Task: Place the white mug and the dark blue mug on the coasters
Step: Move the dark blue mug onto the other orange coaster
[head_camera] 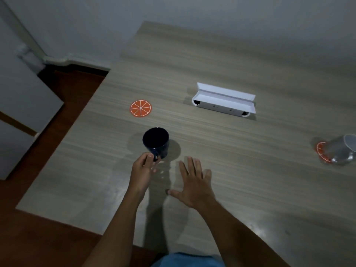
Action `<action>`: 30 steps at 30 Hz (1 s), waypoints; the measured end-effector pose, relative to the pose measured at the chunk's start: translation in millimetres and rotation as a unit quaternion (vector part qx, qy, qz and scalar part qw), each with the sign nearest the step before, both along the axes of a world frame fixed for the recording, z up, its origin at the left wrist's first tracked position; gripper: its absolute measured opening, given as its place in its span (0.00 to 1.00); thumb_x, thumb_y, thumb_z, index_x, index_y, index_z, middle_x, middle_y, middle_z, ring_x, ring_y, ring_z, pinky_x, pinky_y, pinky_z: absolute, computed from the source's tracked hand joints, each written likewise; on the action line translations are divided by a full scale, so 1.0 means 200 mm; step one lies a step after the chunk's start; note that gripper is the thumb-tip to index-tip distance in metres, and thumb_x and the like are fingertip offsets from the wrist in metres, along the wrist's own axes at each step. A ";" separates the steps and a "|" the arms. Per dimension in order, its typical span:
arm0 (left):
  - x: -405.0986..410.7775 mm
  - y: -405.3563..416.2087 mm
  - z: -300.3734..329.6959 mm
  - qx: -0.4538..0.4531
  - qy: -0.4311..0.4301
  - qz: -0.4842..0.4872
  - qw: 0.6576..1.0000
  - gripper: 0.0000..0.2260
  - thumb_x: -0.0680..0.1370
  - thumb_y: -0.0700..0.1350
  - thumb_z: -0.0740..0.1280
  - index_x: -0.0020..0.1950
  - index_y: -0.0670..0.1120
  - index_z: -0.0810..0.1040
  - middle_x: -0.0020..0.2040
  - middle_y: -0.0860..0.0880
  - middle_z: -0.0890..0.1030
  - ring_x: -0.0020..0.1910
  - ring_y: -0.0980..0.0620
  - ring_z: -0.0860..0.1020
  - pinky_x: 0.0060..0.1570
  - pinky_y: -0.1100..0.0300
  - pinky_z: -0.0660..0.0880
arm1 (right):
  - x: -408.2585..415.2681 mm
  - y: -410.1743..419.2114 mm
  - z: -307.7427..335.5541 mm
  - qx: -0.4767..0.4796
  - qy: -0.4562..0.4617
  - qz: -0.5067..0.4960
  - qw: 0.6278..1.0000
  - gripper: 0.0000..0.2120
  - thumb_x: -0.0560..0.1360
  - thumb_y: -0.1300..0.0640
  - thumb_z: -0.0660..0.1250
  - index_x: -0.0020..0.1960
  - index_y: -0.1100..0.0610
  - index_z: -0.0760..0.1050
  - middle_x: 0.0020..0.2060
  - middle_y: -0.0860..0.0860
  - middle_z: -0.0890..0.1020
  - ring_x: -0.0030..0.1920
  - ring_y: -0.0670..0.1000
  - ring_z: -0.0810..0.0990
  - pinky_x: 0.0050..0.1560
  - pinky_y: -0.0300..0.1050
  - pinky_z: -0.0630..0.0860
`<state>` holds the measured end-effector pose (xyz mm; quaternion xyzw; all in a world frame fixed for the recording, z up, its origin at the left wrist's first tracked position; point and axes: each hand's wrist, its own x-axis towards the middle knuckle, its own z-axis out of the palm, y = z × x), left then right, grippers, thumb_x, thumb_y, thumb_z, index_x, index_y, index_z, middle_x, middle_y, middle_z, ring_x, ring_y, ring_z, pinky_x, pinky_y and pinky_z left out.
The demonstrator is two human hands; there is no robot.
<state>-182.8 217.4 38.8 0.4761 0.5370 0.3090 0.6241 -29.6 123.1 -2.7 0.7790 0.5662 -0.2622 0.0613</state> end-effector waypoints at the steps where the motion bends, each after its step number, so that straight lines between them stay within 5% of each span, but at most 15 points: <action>1: -0.02 0.05 0.00 0.001 0.000 0.005 1.000 0.11 0.85 0.46 0.59 0.52 0.43 0.79 0.57 0.42 0.83 0.59 0.48 0.82 0.55 0.47 0.78 | -0.02 0.05 -0.01 -0.005 0.006 -0.007 1.000 0.56 0.70 0.22 0.59 0.83 0.46 0.34 0.82 0.52 0.31 0.81 0.61 0.31 0.76 0.76 0.39; 7: -0.09 0.34 -0.04 0.005 -0.007 0.017 1.000 0.11 0.85 0.45 0.58 0.50 0.42 0.77 0.55 0.47 0.84 0.57 0.53 0.83 0.44 0.59 0.79 | -0.09 0.14 -0.13 -0.046 0.038 -0.049 0.997 0.60 0.63 0.16 0.56 0.78 0.39 0.25 0.76 0.47 0.20 0.76 0.60 0.20 0.71 0.79 0.31; 17: 0.07 0.84 -0.12 0.055 -0.055 0.039 0.996 0.12 0.84 0.45 0.58 0.43 0.51 0.75 0.57 0.39 0.82 0.60 0.42 0.82 0.40 0.51 0.74 | -0.07 0.13 -0.21 -0.013 0.048 -0.064 0.997 0.60 0.57 0.12 0.53 0.76 0.34 0.24 0.77 0.42 0.21 0.76 0.55 0.18 0.70 0.74 0.24; 21: 0.10 0.93 -0.13 0.068 -0.055 0.046 0.995 0.14 0.83 0.45 0.58 0.40 0.55 0.75 0.54 0.44 0.81 0.57 0.46 0.84 0.31 0.64 0.75 | -0.07 0.14 -0.20 -0.026 0.042 -0.060 0.997 0.60 0.58 0.13 0.53 0.76 0.34 0.23 0.78 0.44 0.23 0.76 0.57 0.19 0.71 0.75 0.25; 27: 0.11 1.00 -0.19 0.070 -0.012 0.046 0.996 0.16 0.83 0.47 0.57 0.39 0.59 0.77 0.55 0.43 0.81 0.56 0.43 0.81 0.42 0.48 0.78 | -0.07 0.14 -0.18 -0.036 0.057 -0.059 0.996 0.60 0.59 0.13 0.53 0.76 0.34 0.23 0.77 0.42 0.21 0.75 0.55 0.17 0.70 0.75 0.24; 30: 0.11 1.02 -0.20 0.082 0.005 0.042 0.996 0.18 0.83 0.49 0.57 0.37 0.62 0.77 0.49 0.51 0.81 0.48 0.52 0.81 0.41 0.51 0.79 | -0.07 0.14 -0.17 -0.040 0.058 -0.057 0.996 0.59 0.59 0.13 0.53 0.76 0.34 0.23 0.77 0.43 0.21 0.75 0.56 0.17 0.71 0.75 0.24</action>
